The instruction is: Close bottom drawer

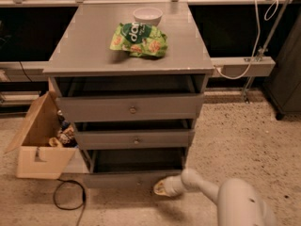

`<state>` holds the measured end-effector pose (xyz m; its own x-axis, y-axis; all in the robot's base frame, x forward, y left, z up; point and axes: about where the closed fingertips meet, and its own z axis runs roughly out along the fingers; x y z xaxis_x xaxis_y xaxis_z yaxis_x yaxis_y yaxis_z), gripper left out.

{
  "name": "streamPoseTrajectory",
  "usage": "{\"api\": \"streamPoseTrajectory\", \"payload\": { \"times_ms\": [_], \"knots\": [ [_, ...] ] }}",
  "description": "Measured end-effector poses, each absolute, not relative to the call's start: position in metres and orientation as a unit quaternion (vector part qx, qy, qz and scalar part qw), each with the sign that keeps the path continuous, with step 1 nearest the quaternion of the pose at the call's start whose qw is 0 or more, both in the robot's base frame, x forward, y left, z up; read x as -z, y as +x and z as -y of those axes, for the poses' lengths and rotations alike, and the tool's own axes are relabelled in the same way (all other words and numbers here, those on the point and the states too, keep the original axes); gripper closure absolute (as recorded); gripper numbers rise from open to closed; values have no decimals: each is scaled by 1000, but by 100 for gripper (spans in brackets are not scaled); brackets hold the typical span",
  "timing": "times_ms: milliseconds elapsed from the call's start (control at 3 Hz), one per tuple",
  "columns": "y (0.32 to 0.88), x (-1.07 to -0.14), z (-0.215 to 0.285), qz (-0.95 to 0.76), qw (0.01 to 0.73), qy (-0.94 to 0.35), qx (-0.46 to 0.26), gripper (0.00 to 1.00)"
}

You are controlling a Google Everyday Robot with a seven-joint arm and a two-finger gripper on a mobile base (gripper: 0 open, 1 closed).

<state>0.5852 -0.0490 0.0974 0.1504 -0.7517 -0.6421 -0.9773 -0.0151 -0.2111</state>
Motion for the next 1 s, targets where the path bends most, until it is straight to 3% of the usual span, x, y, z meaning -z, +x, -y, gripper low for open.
{"api": "streamPoseTrajectory", "payload": {
  "times_ms": [1000],
  "knots": [
    [625, -105, 47, -633, 357, -675, -131, 100]
  ]
}}
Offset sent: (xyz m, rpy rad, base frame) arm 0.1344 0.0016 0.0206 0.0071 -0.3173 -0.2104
